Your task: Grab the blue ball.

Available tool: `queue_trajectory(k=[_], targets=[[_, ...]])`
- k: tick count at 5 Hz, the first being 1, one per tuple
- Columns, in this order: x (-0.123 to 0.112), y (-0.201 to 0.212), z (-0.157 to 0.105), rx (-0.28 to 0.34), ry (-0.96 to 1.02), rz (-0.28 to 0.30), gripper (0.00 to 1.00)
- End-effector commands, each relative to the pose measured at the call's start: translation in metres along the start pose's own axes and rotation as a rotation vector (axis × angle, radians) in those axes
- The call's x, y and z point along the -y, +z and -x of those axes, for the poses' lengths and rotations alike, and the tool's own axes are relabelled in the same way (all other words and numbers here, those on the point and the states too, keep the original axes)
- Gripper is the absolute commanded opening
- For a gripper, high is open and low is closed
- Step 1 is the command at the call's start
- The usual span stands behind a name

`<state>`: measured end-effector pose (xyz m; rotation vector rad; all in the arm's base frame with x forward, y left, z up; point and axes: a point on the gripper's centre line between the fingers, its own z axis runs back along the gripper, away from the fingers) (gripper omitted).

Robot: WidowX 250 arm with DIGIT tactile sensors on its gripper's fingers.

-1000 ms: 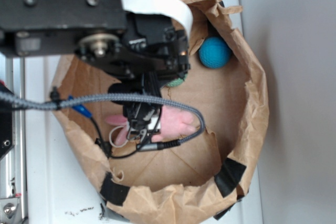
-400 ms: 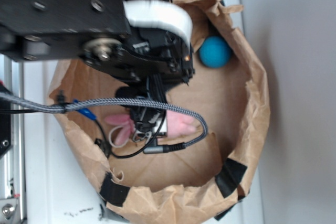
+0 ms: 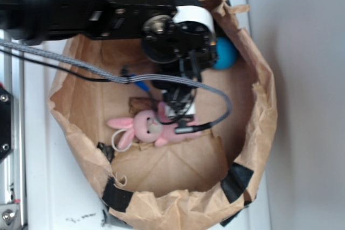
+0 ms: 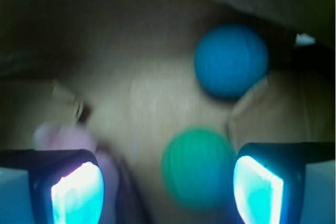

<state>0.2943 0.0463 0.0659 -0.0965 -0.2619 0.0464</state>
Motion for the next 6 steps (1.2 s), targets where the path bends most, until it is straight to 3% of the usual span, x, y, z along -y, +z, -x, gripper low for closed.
queue_trajectory(k=[1,3,5,6], targets=[[0.007,0.017,-0.038,0.072,0.062,-0.009,1.00],[0.017,-0.016,-0.037,0.146,0.079,-0.062,1.00],[0.017,-0.023,-0.035,0.167,0.075,-0.092,1.00],[0.015,-0.031,-0.038,0.130,0.224,-0.147,1.00]])
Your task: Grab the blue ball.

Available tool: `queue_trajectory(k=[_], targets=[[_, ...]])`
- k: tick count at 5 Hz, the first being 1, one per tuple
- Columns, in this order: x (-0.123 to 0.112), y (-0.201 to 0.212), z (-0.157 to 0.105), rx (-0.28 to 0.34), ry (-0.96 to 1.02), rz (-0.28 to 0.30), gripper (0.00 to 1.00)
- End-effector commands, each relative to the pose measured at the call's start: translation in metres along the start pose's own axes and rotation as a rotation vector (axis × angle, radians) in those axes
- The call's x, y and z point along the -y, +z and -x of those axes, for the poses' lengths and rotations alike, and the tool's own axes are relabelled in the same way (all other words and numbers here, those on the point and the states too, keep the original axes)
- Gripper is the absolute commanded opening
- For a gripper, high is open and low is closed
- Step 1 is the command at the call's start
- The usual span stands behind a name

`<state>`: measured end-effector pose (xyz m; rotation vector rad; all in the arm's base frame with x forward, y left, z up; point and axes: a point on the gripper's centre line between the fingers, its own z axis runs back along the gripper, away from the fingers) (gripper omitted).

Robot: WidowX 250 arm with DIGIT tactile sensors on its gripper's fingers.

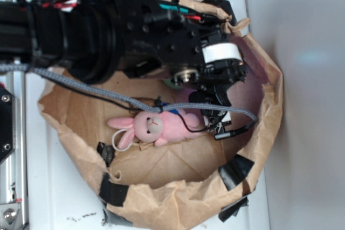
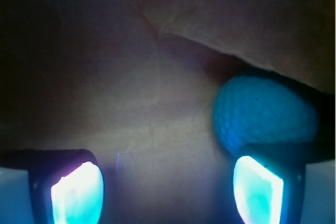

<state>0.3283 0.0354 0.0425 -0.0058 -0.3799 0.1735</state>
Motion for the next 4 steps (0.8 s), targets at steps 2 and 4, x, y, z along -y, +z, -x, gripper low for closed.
queue_trajectory(k=[2,4], targets=[[0.000,0.034,-0.012,-0.147,0.173,-0.060,1.00],[-0.010,0.017,-0.003,-0.064,0.348,-0.173,1.00]])
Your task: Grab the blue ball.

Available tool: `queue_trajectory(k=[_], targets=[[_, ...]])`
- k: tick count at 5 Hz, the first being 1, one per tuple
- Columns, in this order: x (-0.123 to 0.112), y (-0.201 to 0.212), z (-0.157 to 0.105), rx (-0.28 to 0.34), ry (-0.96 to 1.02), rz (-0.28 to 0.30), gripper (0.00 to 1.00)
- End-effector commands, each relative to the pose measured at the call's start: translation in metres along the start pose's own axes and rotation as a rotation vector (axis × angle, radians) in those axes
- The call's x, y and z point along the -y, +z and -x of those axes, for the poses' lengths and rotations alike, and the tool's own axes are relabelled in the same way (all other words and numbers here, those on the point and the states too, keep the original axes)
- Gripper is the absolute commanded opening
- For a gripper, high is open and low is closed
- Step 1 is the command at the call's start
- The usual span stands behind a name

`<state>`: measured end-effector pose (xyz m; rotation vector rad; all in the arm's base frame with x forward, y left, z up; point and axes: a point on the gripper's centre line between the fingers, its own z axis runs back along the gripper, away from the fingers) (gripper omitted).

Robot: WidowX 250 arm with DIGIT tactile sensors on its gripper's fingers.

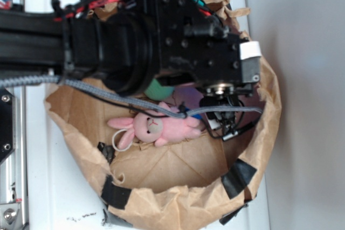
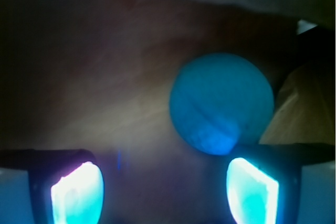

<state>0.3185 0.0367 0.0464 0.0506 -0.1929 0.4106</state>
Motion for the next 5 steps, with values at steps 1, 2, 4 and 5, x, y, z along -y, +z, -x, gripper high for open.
queue_trajectory(k=[1,2,4,5], targets=[[-0.009,0.000,-0.014,0.133,0.170,-0.062,1.00],[-0.007,-0.008,-0.022,0.139,0.178,-0.078,1.00],[-0.004,-0.026,-0.029,0.199,0.173,-0.067,0.00],[-0.005,-0.017,-0.026,0.213,0.142,-0.052,0.00]])
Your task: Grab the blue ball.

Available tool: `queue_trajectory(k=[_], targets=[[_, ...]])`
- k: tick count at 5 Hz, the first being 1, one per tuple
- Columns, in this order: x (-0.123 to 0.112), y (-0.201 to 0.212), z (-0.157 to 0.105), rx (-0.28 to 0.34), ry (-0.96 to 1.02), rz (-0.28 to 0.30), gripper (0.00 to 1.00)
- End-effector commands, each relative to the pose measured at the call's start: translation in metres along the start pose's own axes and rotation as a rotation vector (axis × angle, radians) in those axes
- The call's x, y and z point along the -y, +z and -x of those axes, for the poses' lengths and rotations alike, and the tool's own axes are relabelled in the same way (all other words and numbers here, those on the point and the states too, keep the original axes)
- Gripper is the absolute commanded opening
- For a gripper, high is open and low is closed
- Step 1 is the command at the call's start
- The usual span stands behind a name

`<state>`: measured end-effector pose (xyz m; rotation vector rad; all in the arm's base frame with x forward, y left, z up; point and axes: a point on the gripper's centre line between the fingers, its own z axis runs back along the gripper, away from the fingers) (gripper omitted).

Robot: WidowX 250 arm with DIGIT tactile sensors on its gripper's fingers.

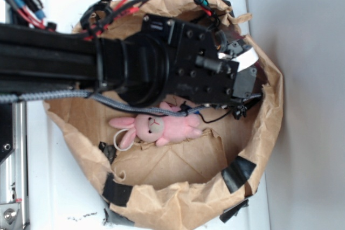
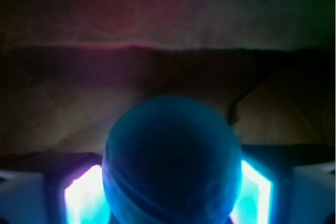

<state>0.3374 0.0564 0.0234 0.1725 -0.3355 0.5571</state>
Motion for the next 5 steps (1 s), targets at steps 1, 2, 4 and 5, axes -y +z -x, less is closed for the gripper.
queue_trajectory(k=[1,2,4,5], targets=[[0.000,0.032,-0.008,0.038,-0.054,0.093,0.00],[-0.003,0.059,-0.008,-0.089,-0.246,0.134,0.00],[-0.010,0.113,-0.001,-0.299,-0.487,0.041,0.00],[-0.013,0.119,0.006,-0.314,-0.525,0.015,0.00]])
